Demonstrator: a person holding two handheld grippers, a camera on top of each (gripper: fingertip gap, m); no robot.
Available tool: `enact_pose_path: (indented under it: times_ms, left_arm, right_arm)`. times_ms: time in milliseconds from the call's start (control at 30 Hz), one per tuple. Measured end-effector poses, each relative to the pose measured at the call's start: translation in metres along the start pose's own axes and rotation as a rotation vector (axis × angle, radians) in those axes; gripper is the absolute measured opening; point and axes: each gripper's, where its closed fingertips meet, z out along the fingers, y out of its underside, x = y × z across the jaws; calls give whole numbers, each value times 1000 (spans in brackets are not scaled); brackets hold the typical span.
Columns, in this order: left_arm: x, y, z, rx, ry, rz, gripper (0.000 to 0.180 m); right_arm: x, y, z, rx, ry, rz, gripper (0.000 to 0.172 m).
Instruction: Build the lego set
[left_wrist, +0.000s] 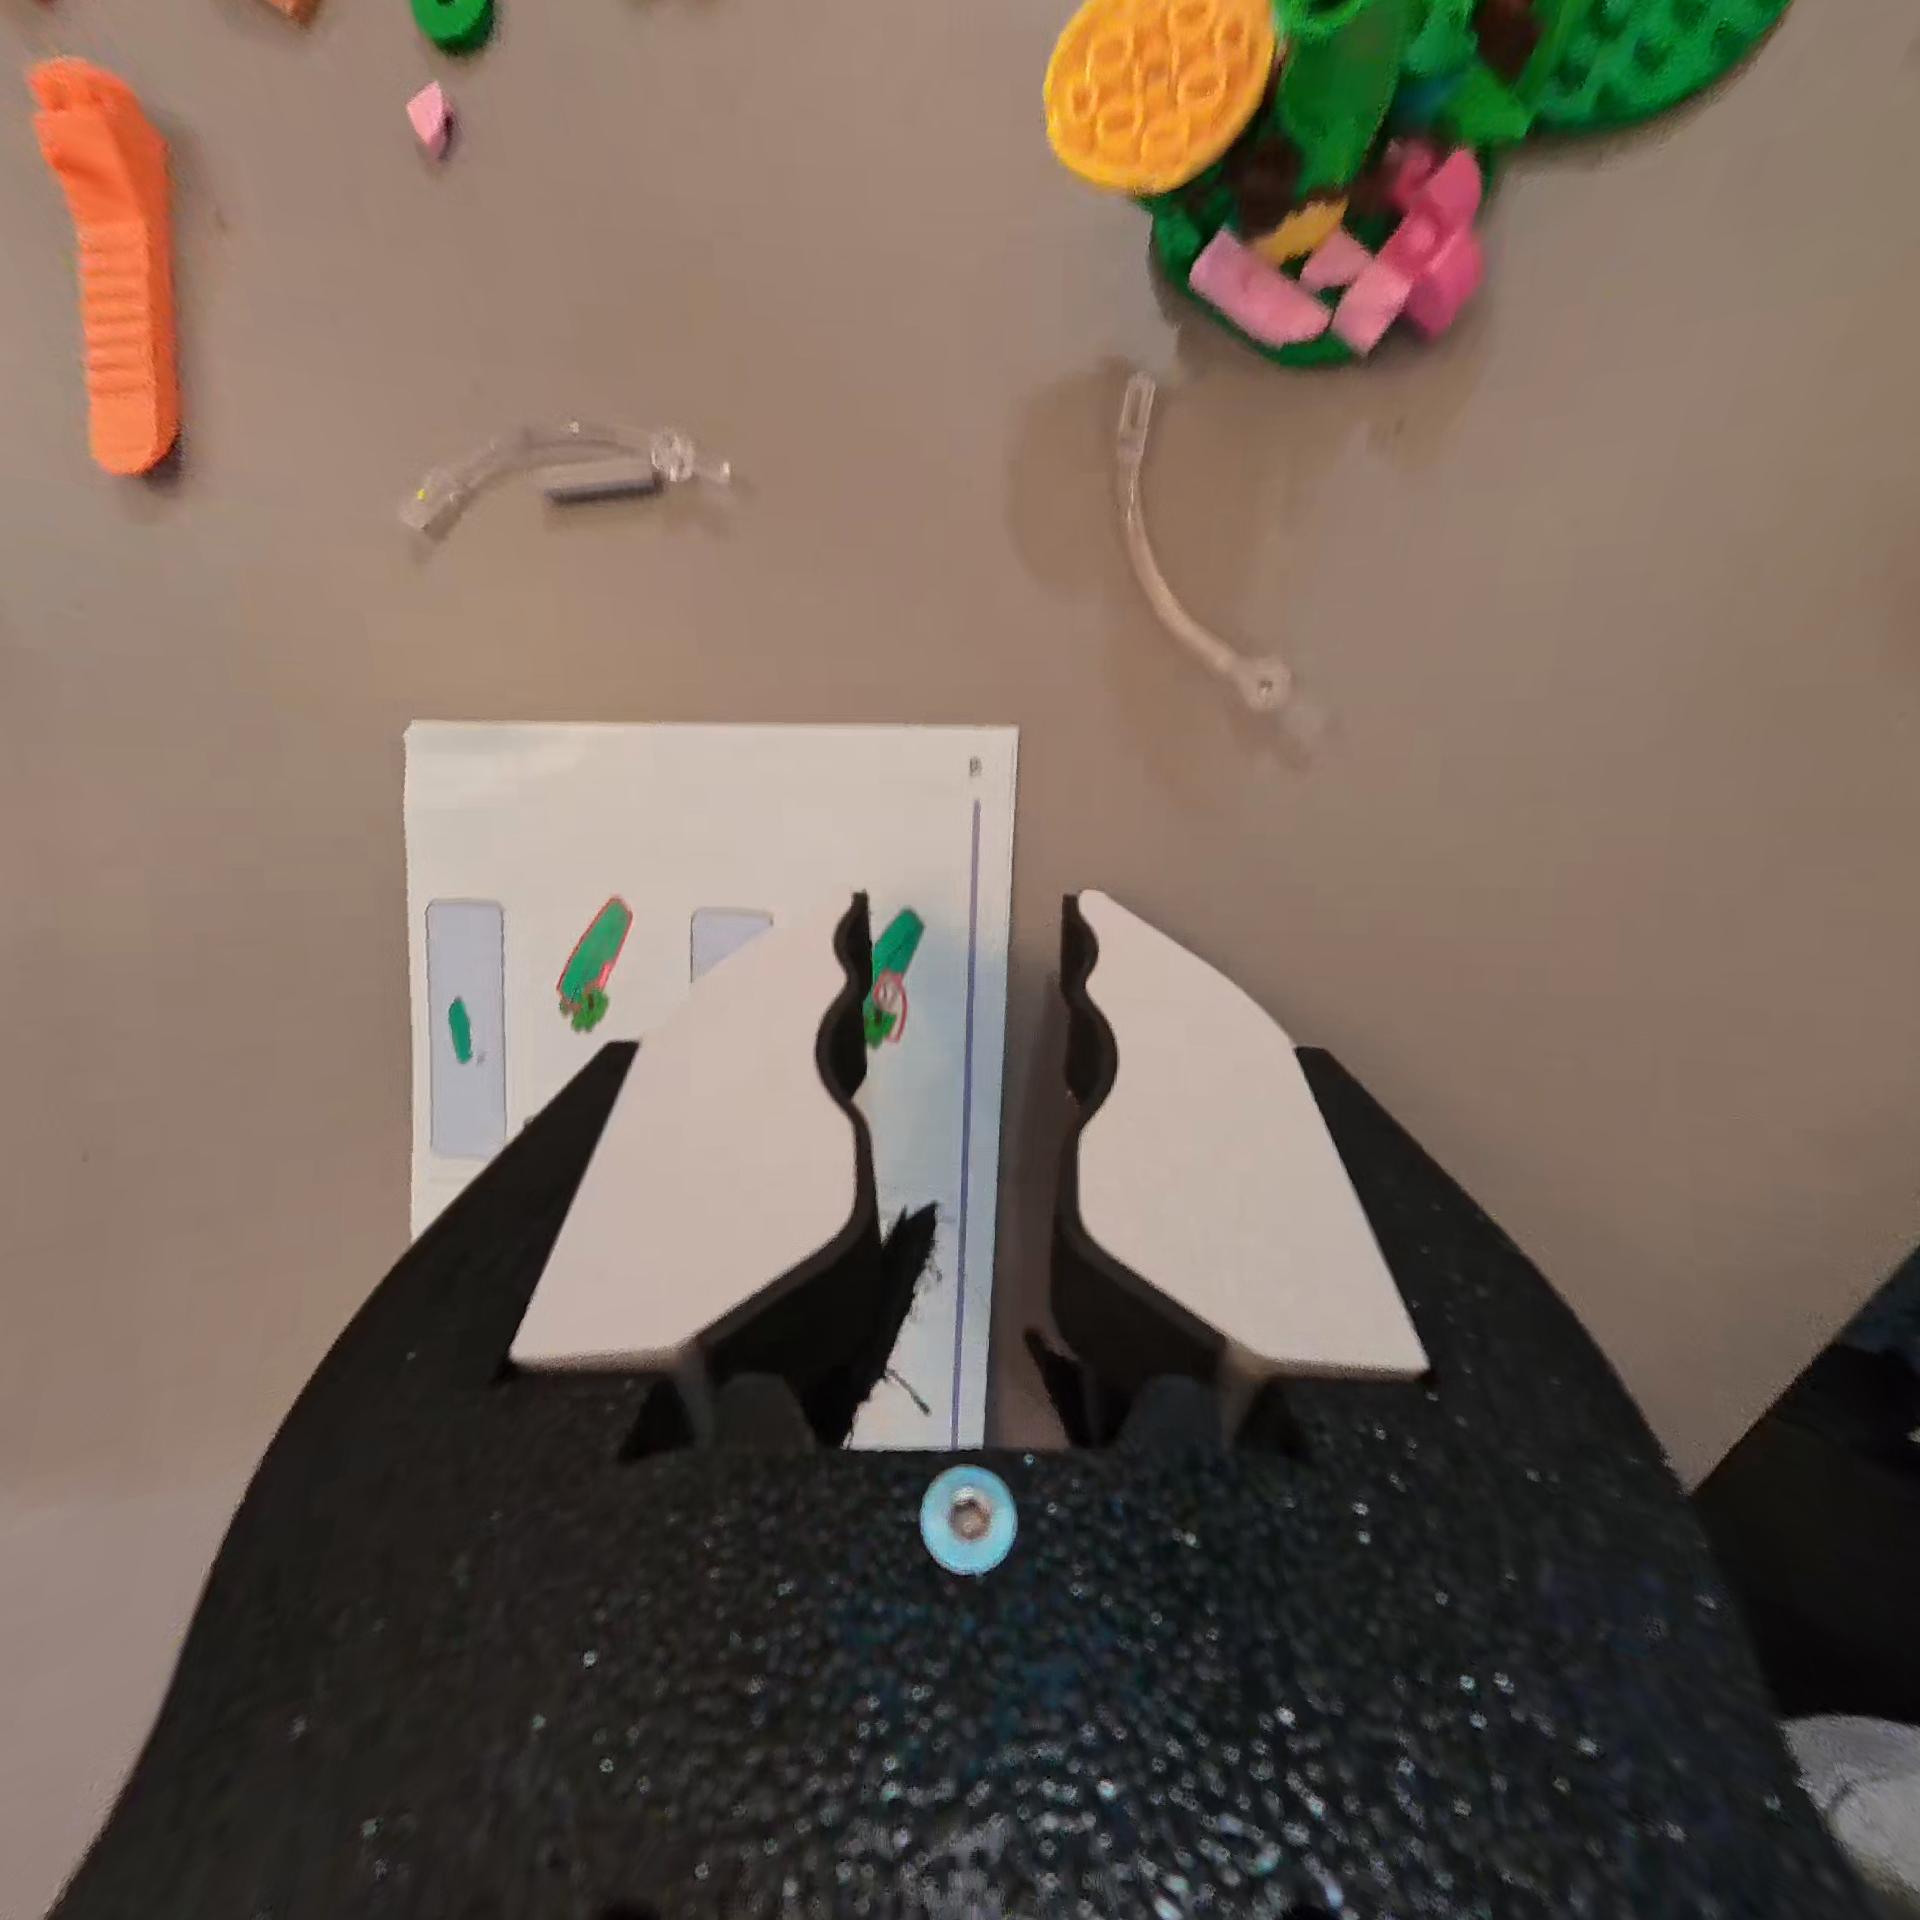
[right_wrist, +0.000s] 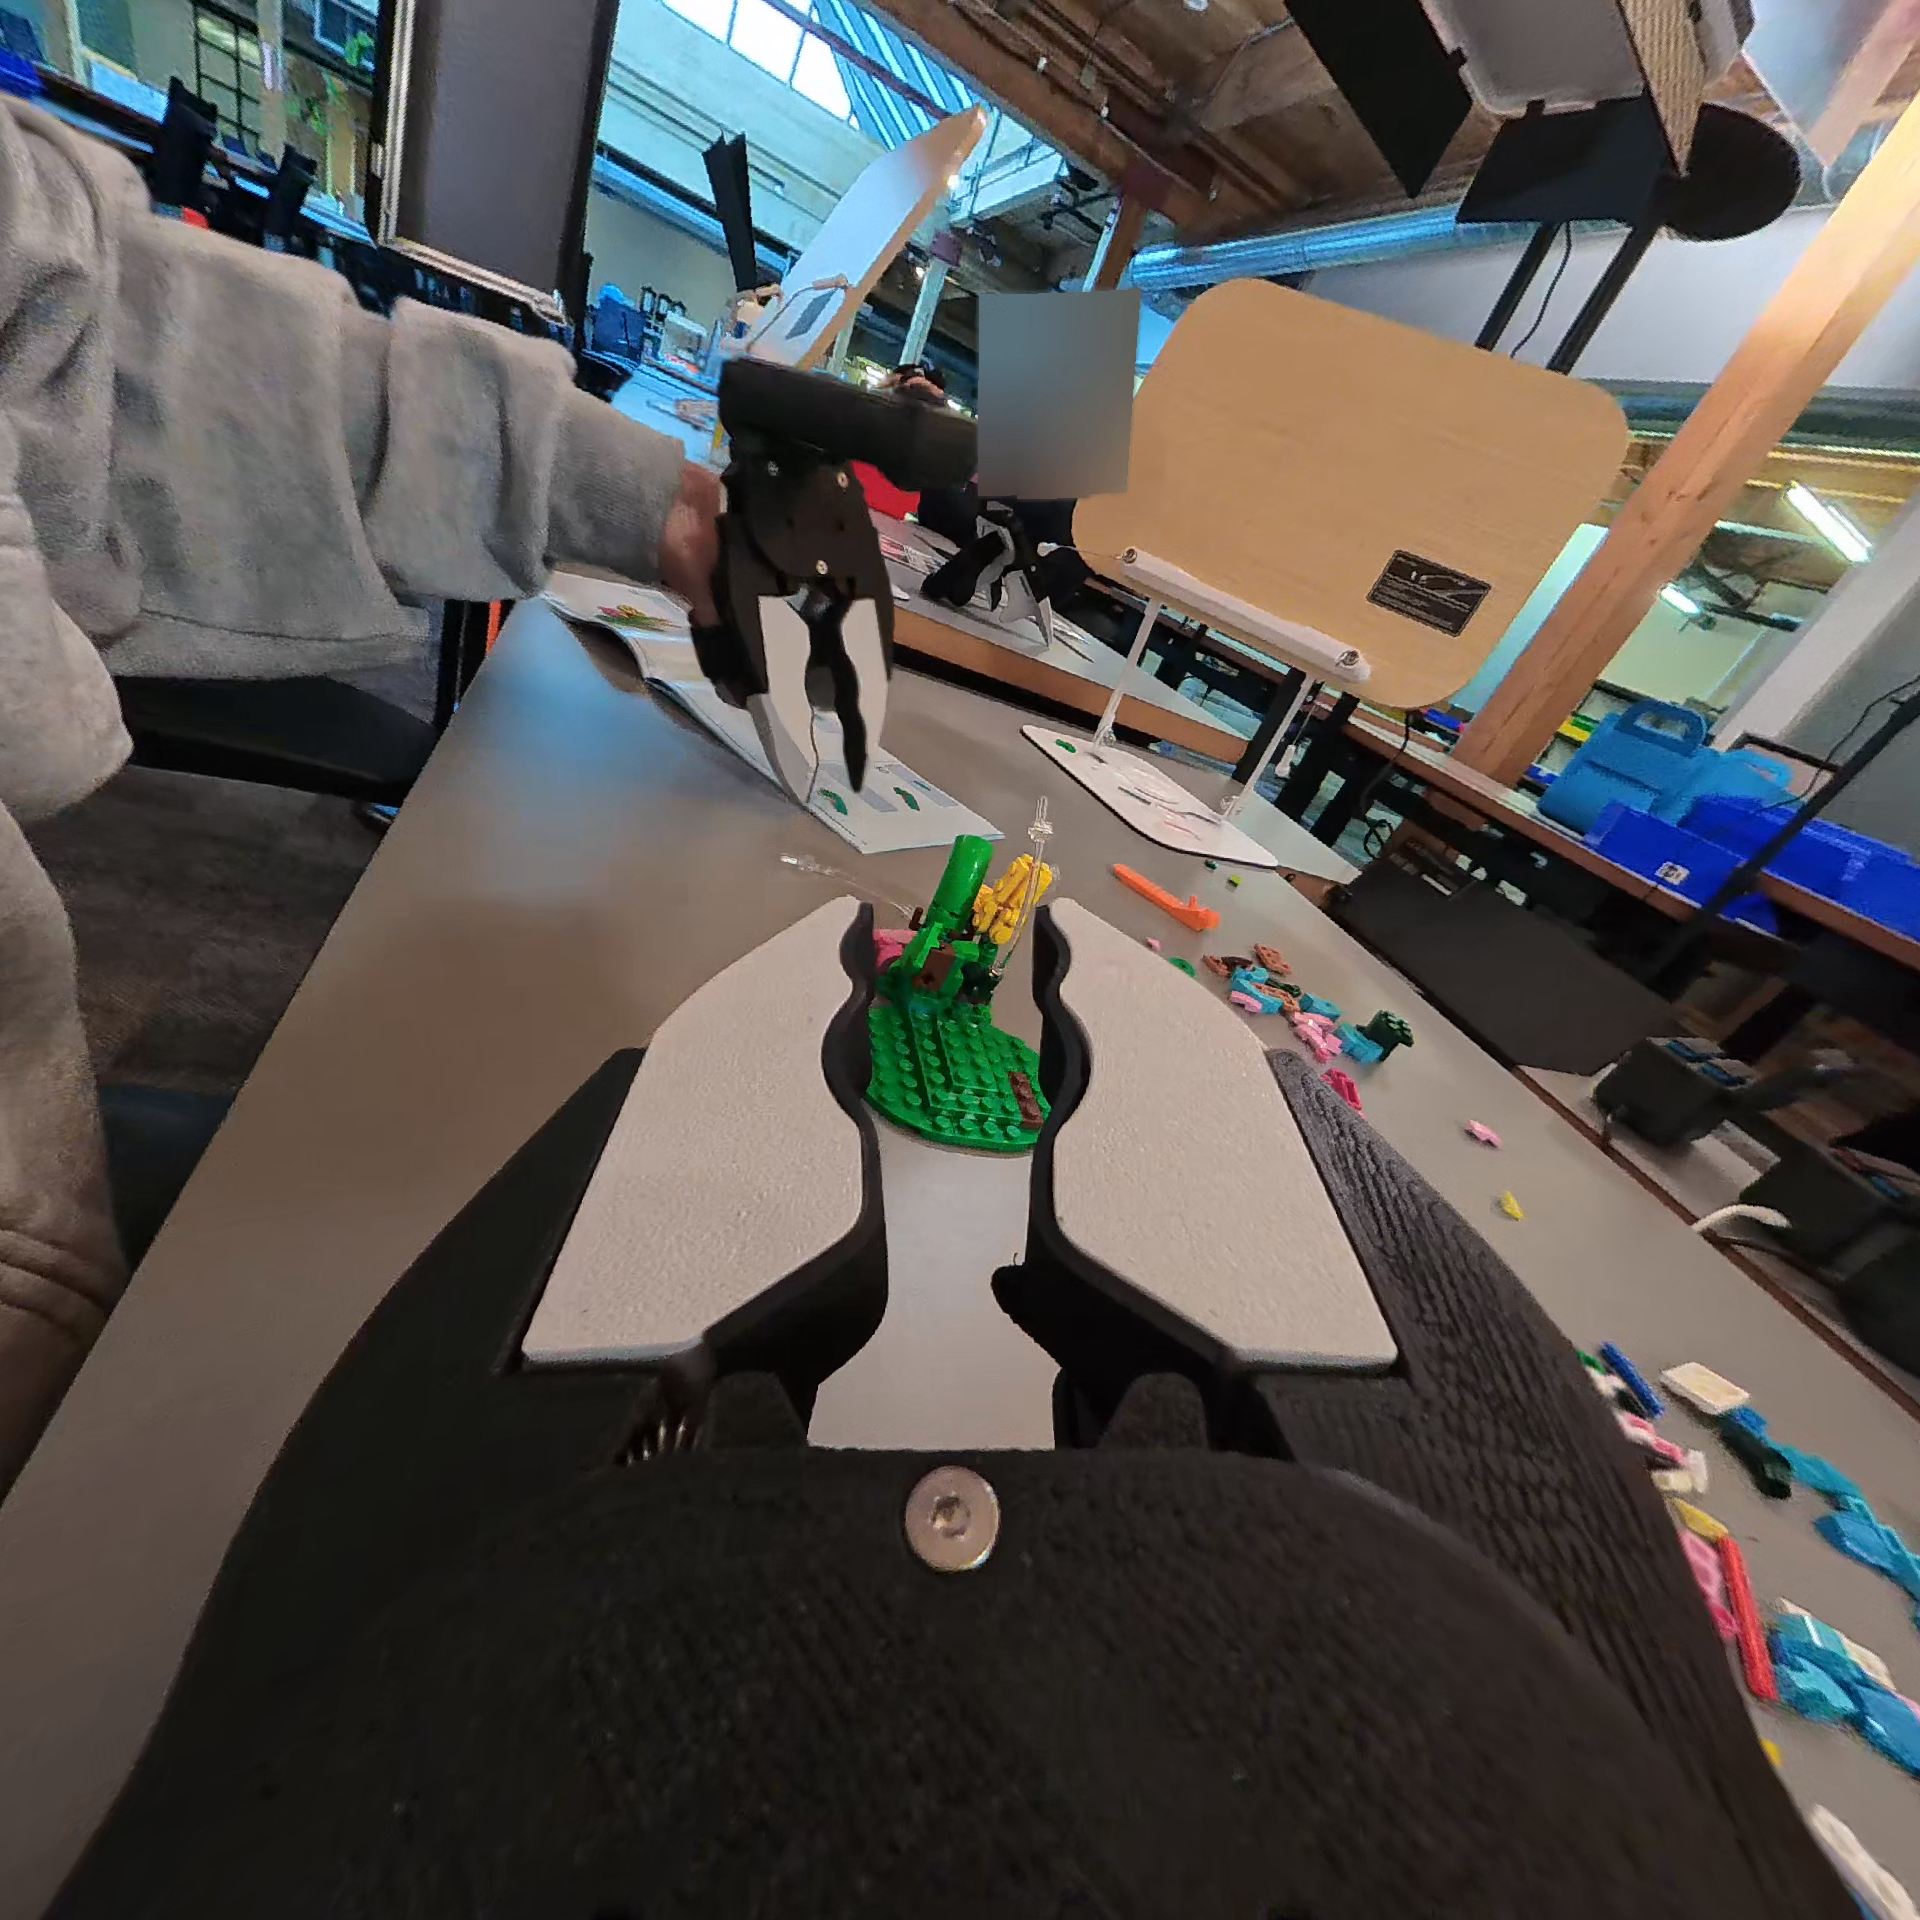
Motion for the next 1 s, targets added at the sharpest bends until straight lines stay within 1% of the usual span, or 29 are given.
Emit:
enact_pose_path:
  times_ms: [33,133,200,367,533,600,633,733,833,1000]
  left_arm:
    - [0,-3,2,5,11,-6,37]
    - [-3,-4,10,-27,-5,-13,45]
    - [-2,-7,13,-12,28,-66,47]
    - [-6,-6,14,25,85,-213,30]
    - [-9,-3,13,34,105,-254,19]
    - [-9,-3,13,35,107,-259,18]
    - [-7,-4,12,37,116,-263,21]
    - [5,-6,10,29,166,-244,44]
    - [12,-2,8,-7,148,-175,45]
    - [20,6,5,-70,119,-122,47]
  right_arm:
    - [0,0,0,2,2,4,27]
    - [1,-2,-1,15,7,19,27]
    - [2,-3,-2,23,8,29,27]
    - [4,-5,-4,42,4,63,26]
    - [5,-6,-5,54,2,88,25]
    - [6,-6,-6,55,2,90,24]
    - [6,-6,-6,55,3,90,24]
    - [6,-6,-6,56,7,92,23]
    - [7,-6,-6,56,9,95,23]
    - [6,-6,-5,52,6,91,22]
